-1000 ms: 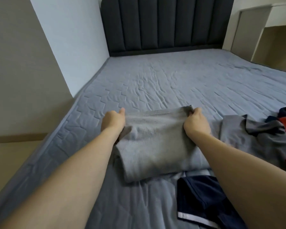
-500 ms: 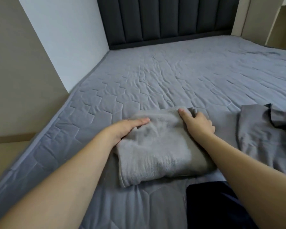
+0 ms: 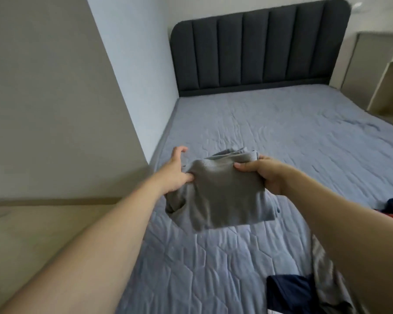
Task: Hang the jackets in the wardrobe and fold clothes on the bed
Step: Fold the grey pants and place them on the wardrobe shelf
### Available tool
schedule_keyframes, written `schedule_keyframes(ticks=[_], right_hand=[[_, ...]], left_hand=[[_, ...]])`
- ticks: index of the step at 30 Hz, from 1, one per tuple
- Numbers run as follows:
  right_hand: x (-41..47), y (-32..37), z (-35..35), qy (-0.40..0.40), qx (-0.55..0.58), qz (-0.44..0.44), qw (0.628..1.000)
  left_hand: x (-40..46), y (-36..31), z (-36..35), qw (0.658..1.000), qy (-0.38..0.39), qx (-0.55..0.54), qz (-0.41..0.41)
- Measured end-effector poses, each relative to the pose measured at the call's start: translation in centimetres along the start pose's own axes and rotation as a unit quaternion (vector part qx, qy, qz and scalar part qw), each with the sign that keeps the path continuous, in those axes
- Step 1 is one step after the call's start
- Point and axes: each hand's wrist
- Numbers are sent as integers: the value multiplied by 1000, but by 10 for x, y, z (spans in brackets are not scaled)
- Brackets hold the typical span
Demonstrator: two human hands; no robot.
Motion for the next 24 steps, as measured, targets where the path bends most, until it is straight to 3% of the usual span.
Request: schedule_keyframes(ticks=[4,8,12,18,24], right_hand=[[-72,186,-48,17,-13,57,998],[-149,368,-123,46,2,106,993],[-227,499,-227,108,25,118,987],[-316,619,-391,223,55,167,959],[-371,683,-553,316,31,221,922]], left_hand=[[-61,-127,162,988,-25,143,-48],[-149,-238,331,972,-81,220,-6],[-265,-306,473,956,-108,267,61],[-420,-329,644,921,-242,262,154],[-543,-305,773,841,-349,371,184]])
Point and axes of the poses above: each hand's wrist, its own x-axis towards the middle knuckle, its own z-axis out of the back of the hand, y = z × x, and after that the axes turned 14 degrees about -x, right-handed
